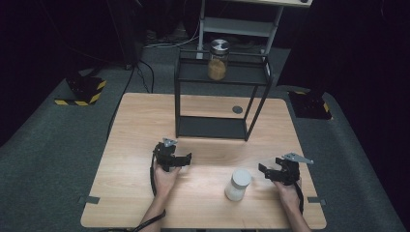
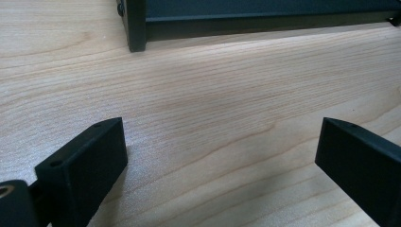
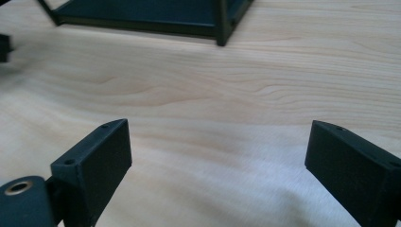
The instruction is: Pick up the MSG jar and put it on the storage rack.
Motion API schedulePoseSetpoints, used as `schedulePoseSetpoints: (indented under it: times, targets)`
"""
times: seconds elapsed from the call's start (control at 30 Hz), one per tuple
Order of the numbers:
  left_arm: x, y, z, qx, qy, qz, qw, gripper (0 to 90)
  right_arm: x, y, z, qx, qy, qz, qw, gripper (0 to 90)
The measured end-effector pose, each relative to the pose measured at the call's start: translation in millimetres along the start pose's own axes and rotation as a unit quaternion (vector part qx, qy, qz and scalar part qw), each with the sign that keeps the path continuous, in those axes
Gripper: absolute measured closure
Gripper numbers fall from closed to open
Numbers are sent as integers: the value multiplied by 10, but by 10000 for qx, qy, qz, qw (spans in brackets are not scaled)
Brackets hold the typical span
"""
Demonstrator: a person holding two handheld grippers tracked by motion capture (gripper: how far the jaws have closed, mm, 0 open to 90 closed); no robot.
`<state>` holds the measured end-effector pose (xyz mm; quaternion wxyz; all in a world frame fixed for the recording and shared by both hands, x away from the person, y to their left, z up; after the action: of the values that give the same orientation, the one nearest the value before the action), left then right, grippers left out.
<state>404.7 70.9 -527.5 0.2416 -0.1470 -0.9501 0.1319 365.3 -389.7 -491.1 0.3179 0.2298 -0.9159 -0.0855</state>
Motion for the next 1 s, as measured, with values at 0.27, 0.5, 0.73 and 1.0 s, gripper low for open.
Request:
schedulePoseSetpoints:
  times: [0.27, 0.5, 0.73, 1.0]
  targets:
    - [-1, -1, 1, 3, -6, -2, 10000, 27, 237, 109, 180, 330, 74, -281, 9990, 69]
    - [-4, -10, 3, -10, -5, -27, 10000, 20, 411, 266, 286, 767, 154, -611, 9951, 78]
    - [-4, -9, 3, -8, -5, -24, 10000, 20, 481, 385, 352, 1012, 201, -1002, 9896, 79]
    - [0, -3, 0, -20, 24, 6, 10000, 8, 464, 563, 383, 1323, 345, -1322, 9817, 89]
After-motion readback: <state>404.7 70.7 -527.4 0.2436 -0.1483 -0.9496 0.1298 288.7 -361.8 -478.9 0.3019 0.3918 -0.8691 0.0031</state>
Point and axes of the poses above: each handheld gripper's, and its own axes: x roughly backward along the jaws, z roughly out of its underside, y roughly to its left, the point moved 8 cm from there along -x, roughly forward along the jaws, and after that the axes turned 10 degrees about -x, right-handed, at the moved point
